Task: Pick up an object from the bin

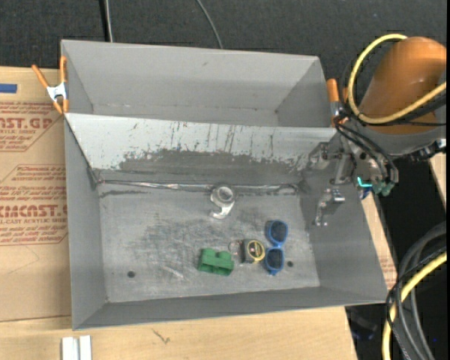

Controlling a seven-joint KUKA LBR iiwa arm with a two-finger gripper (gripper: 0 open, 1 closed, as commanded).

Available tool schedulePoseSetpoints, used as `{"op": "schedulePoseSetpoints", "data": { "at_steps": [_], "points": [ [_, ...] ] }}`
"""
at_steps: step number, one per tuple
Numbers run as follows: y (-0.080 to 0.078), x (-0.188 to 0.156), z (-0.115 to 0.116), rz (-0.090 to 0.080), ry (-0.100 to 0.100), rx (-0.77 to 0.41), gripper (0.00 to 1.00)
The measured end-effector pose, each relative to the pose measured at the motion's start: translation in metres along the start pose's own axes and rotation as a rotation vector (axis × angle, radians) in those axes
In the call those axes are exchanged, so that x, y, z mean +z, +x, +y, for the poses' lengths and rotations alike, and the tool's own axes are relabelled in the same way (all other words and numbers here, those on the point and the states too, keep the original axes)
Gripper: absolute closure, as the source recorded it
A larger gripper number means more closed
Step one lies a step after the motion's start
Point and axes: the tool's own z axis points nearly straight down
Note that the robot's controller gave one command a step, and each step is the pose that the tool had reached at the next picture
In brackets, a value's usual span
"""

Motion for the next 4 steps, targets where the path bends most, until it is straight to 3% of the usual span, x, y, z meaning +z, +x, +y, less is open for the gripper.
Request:
{"op": "schedulePoseSetpoints", "data": {
  "at_steps": [1,2,3,4],
  "points": [
    [-0.002,-0.005,0.001,-0.008,0.001,-0.002,1.00],
    [0.016,0.049,0.056,-0.003,-0.003,0.204,1.00],
    [0.015,0.048,0.054,-0.006,0.000,0.207,0.00],
    [0.066,0.151,0.024,-0.015,-0.001,0.223,0.00]
  ]
}}
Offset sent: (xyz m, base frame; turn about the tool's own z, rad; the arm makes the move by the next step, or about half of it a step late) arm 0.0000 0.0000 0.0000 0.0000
